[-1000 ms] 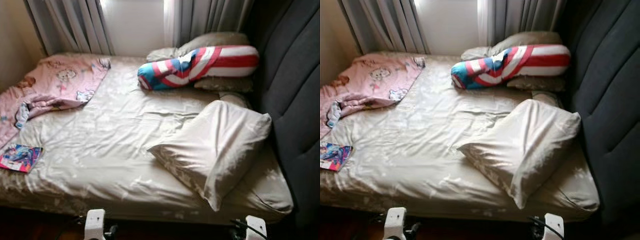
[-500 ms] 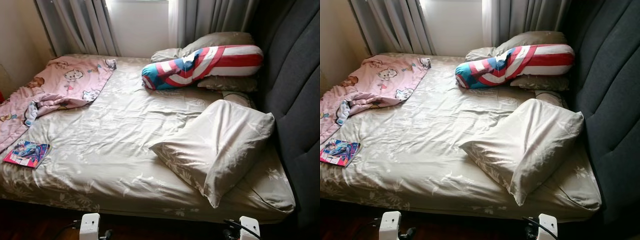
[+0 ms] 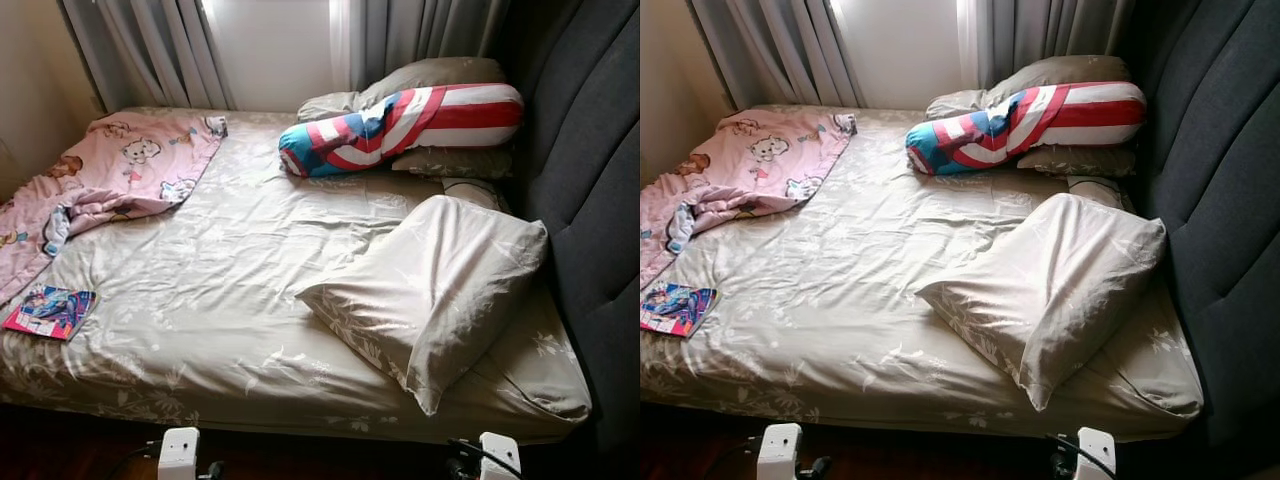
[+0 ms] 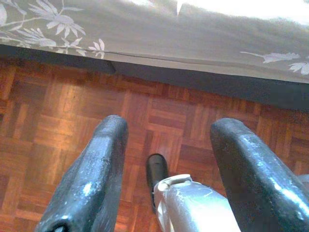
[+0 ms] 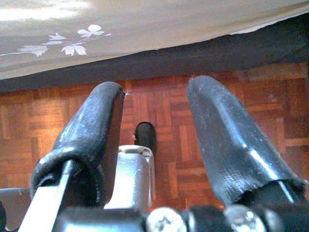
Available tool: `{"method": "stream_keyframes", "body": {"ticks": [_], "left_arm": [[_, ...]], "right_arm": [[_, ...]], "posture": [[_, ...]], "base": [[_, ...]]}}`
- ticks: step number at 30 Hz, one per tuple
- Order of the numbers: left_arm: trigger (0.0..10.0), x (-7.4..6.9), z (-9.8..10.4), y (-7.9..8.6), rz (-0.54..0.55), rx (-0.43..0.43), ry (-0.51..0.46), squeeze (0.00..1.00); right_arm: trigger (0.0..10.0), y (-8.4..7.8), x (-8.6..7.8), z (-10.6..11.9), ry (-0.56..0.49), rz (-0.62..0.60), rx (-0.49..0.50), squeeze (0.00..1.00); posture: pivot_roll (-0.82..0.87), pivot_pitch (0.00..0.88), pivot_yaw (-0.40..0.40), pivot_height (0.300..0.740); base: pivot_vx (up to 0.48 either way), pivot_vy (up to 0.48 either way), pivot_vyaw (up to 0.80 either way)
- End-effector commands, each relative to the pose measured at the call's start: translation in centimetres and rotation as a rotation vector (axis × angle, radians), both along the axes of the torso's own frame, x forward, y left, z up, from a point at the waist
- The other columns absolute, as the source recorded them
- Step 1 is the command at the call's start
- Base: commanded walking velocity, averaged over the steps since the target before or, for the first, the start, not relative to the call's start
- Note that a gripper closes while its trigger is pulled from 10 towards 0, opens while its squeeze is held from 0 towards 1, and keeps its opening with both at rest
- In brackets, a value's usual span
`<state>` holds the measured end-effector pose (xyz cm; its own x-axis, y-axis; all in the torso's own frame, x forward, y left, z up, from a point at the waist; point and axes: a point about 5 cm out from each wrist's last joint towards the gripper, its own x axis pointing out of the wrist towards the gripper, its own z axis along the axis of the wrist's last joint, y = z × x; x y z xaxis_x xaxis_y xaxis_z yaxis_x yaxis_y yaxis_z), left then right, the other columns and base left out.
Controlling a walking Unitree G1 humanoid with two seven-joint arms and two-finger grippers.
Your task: Clean up the room
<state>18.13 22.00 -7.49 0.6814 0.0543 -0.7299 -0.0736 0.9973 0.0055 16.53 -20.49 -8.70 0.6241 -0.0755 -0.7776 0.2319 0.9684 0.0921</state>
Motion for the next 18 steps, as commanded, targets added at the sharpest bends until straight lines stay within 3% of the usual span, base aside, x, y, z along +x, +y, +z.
{"method": "stream_keyframes", "body": {"ticks": [1,18], "left_arm": [[10.0,-0.53,-0.21,0.40,-0.012,0.014,0.028,0.00],[10.0,-0.11,0.04,0.39,0.010,0.013,0.000,0.00]], "right_arm": [[10.0,0.21,-0.28,-0.16,0.010,0.003,0.006,0.00],[10.0,0.11,-0.29,-0.15,0.009,0.000,0.006,0.00]], "posture": [[0.04,0.000,0.017,0.740],[0.06,0.000,0.002,0.740]], "base": [[0.000,0.000,0.00],[0.030,0.000,0.00]]}}
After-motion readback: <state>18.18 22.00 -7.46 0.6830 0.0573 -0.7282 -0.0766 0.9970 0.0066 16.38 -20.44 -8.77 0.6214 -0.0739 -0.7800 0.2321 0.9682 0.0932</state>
